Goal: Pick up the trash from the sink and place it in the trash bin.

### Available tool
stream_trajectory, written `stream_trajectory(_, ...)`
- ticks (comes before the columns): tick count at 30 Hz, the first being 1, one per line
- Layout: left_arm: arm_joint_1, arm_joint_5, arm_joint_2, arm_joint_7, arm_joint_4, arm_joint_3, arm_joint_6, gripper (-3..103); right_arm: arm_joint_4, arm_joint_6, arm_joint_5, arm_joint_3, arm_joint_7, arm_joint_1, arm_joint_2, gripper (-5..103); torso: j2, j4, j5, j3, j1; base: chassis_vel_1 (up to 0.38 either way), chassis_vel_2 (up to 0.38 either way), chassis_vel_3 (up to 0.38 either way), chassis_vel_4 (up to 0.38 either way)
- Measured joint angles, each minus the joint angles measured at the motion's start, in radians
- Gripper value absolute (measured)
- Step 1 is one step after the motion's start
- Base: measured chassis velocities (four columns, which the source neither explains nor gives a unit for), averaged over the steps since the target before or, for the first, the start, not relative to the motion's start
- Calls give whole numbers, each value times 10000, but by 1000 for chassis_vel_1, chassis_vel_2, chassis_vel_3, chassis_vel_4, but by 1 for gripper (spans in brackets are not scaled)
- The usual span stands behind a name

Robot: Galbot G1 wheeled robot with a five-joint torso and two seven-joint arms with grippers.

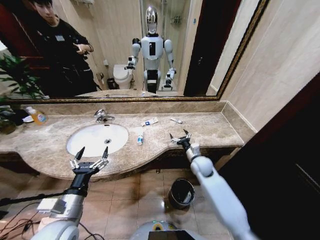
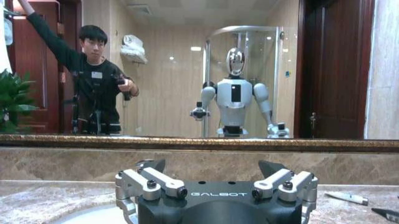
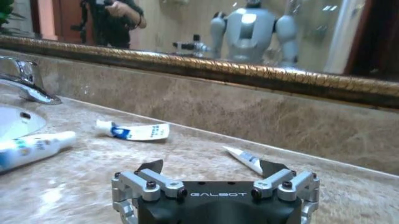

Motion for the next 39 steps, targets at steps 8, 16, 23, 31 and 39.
stream_trajectory(8,0,0,1,0,0,0,0,100,-2167,-1014,1472,24,-1153,2398,-190,100,0,1,0,-1,0,0,0,0,0)
stream_trajectory(16,0,0,1,0,0,0,0,100,-4206,-1395,1332,-24,-2016,3747,334,100,0,1,0,-1,-1,0,0,0,0)
stream_trajectory(23,0,0,1,0,0,-1,0,100,-5846,-1112,348,50,-3515,4844,637,100,0,2,-3,-2,0,0,0,0,0)
stream_trajectory(31,0,0,0,0,0,0,0,100,-6481,-993,193,-75,-3658,5090,596,91,1,1,-1,-2,-2,0,0,0,0)
stream_trajectory(39,0,0,0,0,0,-1,0,100,-6710,-855,136,-45,-3398,5092,636,68,2,1,-2,-2,-1,0,0,0,0)
